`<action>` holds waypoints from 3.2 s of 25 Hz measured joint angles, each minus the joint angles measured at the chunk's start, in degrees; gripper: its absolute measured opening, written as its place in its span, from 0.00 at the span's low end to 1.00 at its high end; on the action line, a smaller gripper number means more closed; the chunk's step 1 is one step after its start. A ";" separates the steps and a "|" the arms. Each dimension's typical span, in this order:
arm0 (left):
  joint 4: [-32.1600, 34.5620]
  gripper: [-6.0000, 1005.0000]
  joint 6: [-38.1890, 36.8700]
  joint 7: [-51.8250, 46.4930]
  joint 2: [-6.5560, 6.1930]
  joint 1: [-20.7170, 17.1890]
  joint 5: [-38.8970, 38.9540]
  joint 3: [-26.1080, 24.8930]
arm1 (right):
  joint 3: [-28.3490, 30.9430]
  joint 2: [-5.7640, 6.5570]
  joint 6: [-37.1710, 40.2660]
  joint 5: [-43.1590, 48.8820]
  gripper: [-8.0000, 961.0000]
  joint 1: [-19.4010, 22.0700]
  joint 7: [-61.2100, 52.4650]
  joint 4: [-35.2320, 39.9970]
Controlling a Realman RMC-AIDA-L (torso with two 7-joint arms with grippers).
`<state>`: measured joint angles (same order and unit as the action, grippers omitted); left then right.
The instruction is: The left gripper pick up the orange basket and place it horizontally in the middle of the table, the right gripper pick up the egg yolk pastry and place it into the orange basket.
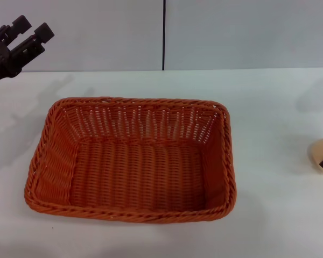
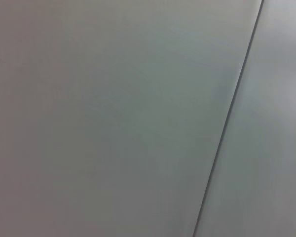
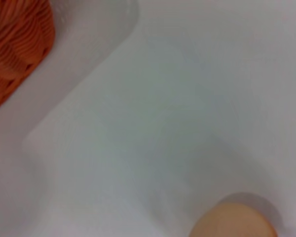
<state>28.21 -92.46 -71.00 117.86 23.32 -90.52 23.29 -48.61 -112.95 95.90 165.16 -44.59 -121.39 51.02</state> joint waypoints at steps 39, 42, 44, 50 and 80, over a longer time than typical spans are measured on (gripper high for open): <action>0.15 0.81 -0.79 -0.23 -0.26 -0.52 0.41 0.09 | 3.84 -3.67 1.60 -41.91 0.31 11.88 7.42 24.70; 0.12 0.81 -0.95 -0.13 -0.27 -0.54 0.43 -0.08 | 2.96 -4.26 1.64 -53.62 0.28 13.36 10.56 24.67; 0.10 0.81 -0.96 -0.07 -0.27 -0.45 0.44 -0.13 | 1.30 -4.46 1.93 -59.27 0.26 13.35 12.38 22.89; 0.09 0.81 -0.97 0.07 -0.29 0.08 0.45 -0.16 | -5.46 -5.07 1.57 -65.80 0.22 10.19 16.82 15.20; -0.38 0.81 -1.72 1.08 0.03 0.15 2.83 -0.38 | 3.36 -5.75 -0.75 -85.17 0.59 18.61 43.69 1.17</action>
<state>27.83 -94.18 -69.92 117.89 23.47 -87.70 22.91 -45.25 -118.70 95.15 79.99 -25.99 -77.69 52.19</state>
